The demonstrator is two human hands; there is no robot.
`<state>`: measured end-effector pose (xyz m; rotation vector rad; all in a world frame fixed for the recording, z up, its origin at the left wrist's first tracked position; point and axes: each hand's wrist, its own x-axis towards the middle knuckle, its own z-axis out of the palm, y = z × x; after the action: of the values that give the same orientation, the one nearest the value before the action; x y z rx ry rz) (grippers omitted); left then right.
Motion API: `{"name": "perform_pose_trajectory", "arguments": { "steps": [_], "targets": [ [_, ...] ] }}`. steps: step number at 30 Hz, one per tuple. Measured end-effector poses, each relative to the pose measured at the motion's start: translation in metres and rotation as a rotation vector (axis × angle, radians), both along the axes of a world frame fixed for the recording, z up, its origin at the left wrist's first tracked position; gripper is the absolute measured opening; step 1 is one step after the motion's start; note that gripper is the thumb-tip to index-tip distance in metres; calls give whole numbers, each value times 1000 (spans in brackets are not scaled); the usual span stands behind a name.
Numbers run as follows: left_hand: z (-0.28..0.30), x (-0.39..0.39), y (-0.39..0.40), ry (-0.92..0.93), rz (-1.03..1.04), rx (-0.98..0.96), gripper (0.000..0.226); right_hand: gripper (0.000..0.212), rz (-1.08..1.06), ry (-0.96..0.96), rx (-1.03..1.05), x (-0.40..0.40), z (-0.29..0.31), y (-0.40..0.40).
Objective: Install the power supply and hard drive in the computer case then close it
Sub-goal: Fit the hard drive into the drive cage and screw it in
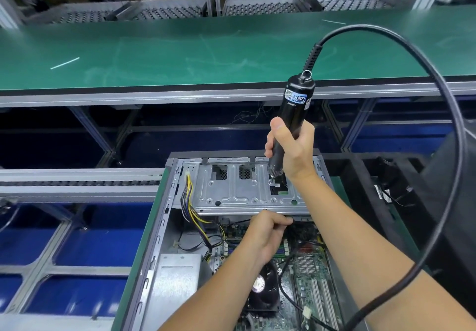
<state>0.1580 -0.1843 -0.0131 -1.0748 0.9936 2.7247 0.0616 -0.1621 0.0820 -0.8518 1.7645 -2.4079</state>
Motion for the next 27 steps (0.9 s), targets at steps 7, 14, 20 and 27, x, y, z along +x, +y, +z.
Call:
{"name": "perform_pose_trajectory", "arguments": {
  "steps": [7,14,20,27],
  "targets": [
    [-2,2,0,39,-35,-27,38,41,-43,3,-36,9,6,4],
    [12,15,-11,-24,-507,-232,12,24,-188,125,-130,-6,54,36],
    [50,25,-7,-30,-1247,-863,50,24,-386,126,-118,-12,57,118],
    [106,-27,64,293,-1048,-1024,38,39,-574,13,-5,-3,24,211]
  ]
}}
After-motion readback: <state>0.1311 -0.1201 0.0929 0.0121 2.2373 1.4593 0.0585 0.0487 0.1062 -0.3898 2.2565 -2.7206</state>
